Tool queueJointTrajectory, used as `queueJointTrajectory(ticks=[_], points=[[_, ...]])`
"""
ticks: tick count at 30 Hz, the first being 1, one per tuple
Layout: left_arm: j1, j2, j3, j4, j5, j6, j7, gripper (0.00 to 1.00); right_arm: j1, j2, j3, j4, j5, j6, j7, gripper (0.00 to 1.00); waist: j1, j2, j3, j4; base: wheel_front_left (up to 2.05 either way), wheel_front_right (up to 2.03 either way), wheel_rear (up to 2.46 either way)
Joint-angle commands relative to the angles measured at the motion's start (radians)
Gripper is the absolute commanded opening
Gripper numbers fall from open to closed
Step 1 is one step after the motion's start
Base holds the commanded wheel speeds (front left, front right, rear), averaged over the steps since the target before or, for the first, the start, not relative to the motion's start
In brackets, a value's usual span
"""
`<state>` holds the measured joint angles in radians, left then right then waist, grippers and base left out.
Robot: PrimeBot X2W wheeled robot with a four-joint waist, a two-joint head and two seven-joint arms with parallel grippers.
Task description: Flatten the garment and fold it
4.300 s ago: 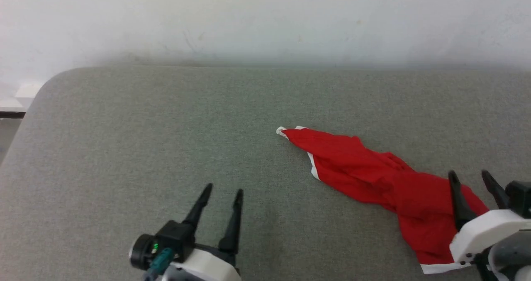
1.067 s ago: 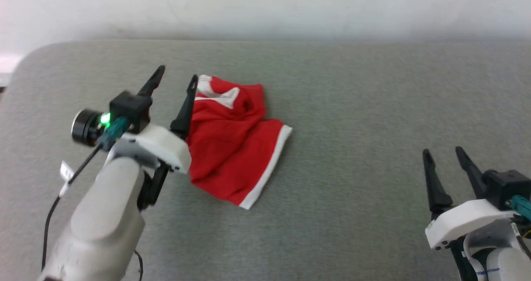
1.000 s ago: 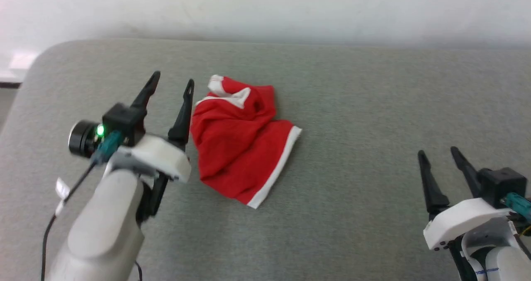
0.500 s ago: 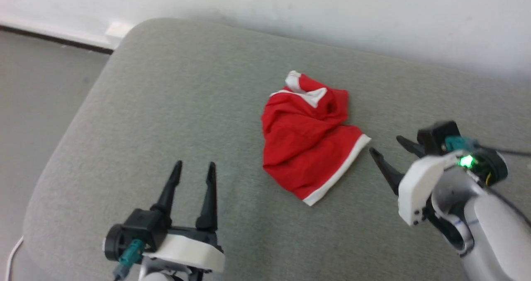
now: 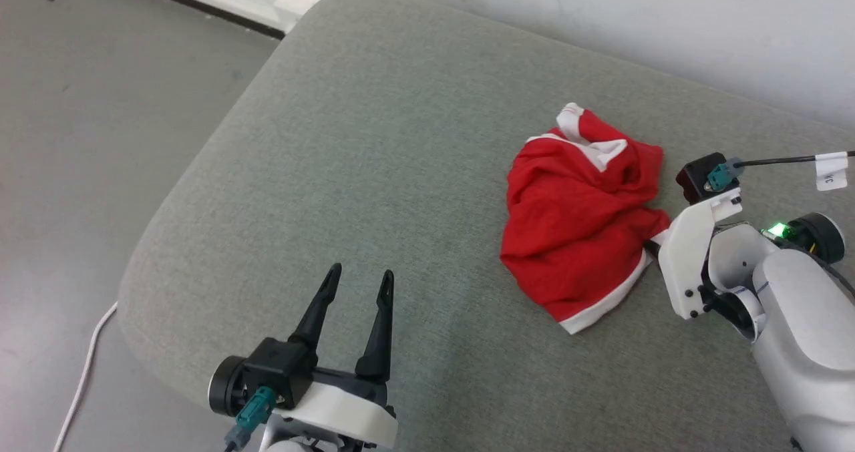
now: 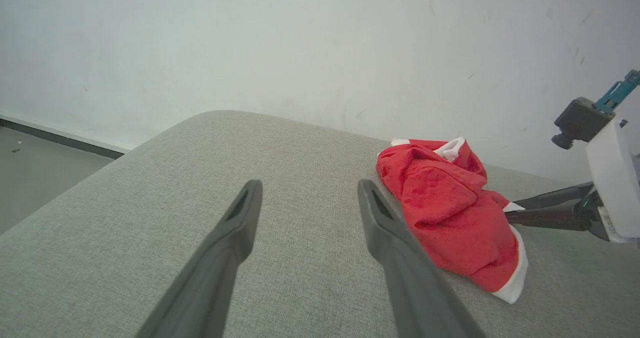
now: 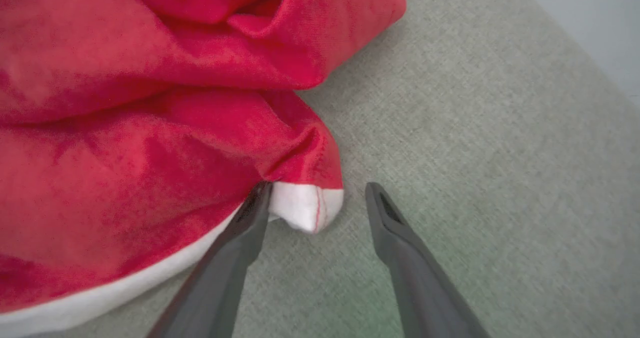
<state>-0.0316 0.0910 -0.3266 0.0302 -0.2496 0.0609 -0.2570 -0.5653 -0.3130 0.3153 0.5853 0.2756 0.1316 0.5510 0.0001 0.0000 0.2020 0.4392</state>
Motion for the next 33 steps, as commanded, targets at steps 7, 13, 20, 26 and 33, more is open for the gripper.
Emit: queueJointTrajectory(ticks=[7,13,20,26,33], points=[[-0.005,-0.019,0.025,0.010,0.029,-0.023,-0.005,1.00,-0.024,-0.001,0.055,0.105,-0.023,-0.001,-0.012,0.00,-0.0001,0.0000,0.018,0.014,0.00,0.00,0.00],[-0.004,-0.026,0.043,0.028,0.041,-0.039,-0.005,1.00,-0.031,-0.006,0.026,0.095,-0.007,-0.001,-0.102,0.00,-0.0001,0.0000,-0.017,-0.042,0.00,0.00,0.00],[0.019,-0.027,0.076,0.045,0.051,-0.056,-0.005,1.00,0.080,-0.056,-0.067,-0.085,0.074,-0.001,-0.119,0.00,-0.0001,0.0000,-0.085,-0.163,0.00,0.00,0.00],[0.026,-0.027,0.094,0.058,0.059,-0.073,-0.005,1.00,0.251,-0.077,-0.264,-0.309,0.090,-0.001,-0.052,0.00,-0.0001,0.0000,-0.116,-0.261,0.00,0.00,0.00],[0.018,-0.032,0.093,0.066,0.062,-0.082,-0.005,1.00,0.437,-0.021,-0.502,-0.457,-0.013,-0.001,0.020,0.00,-0.0001,0.0000,-0.108,-0.315,0.00,0.00,0.00]])
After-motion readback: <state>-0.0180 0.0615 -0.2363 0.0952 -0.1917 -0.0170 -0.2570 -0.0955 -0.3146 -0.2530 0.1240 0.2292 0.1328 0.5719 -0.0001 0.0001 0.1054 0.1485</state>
